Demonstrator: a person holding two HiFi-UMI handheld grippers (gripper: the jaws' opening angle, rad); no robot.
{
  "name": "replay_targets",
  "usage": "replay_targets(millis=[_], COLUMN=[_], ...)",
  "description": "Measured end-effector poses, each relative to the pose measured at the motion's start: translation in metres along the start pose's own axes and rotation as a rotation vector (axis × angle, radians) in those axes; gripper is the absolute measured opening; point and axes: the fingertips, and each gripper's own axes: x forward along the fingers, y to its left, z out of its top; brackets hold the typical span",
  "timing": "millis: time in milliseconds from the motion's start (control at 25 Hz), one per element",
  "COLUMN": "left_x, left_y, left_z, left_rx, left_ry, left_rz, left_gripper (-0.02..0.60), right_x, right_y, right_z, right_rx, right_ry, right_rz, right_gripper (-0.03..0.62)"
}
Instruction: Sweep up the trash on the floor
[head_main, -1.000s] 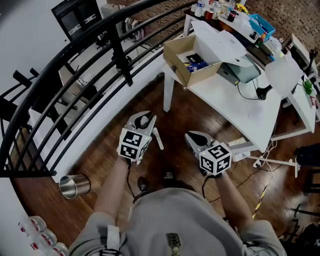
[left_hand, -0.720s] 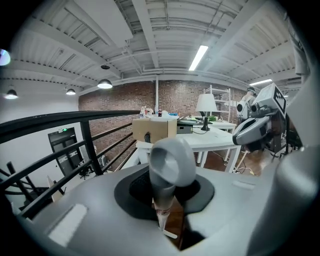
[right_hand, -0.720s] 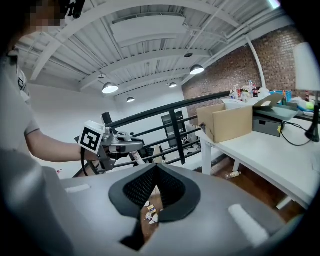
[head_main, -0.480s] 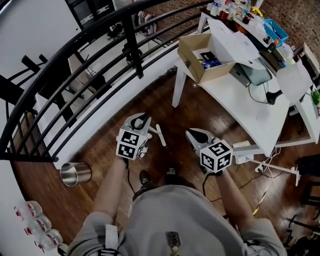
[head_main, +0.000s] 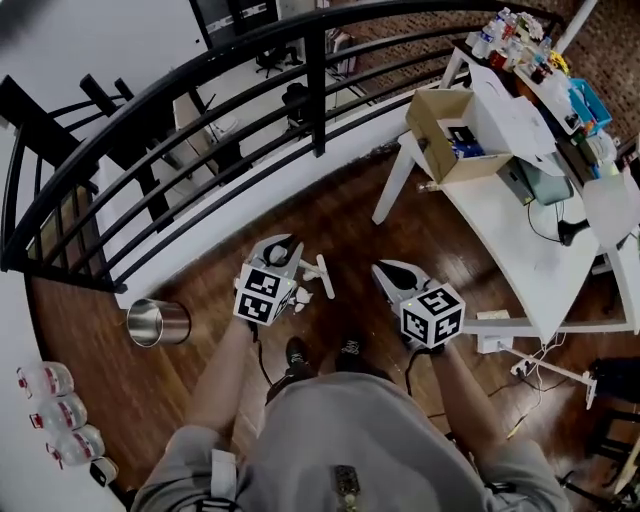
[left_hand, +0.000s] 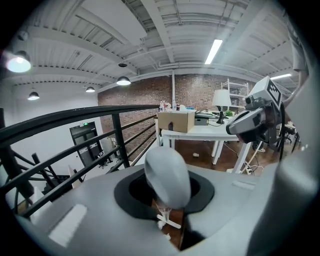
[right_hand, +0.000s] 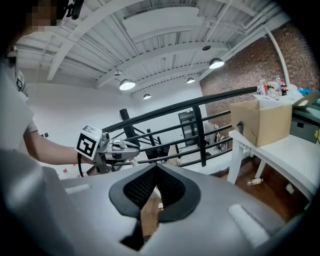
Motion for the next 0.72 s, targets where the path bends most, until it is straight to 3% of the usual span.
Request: replay_targets(millis=[480,720], left_x=[-0.058,-0.069], left_y=[0.061,0.072], left_z=[-0.028,-0.034], left_rx=[-0.03,-0.029], left_ry=[0.016,0.018], left_rz=[0.117,0.113], left_gripper=[0.061,0.061], right_x=[0.042,0.051], right_y=[0.051,0.064], right_z=[0.007,0.01], right_rx=[-0.04,-0.048], right_ry=[0.017,0.014], right_rz=[0.086,0.083], right_gripper=[0.0,0.0])
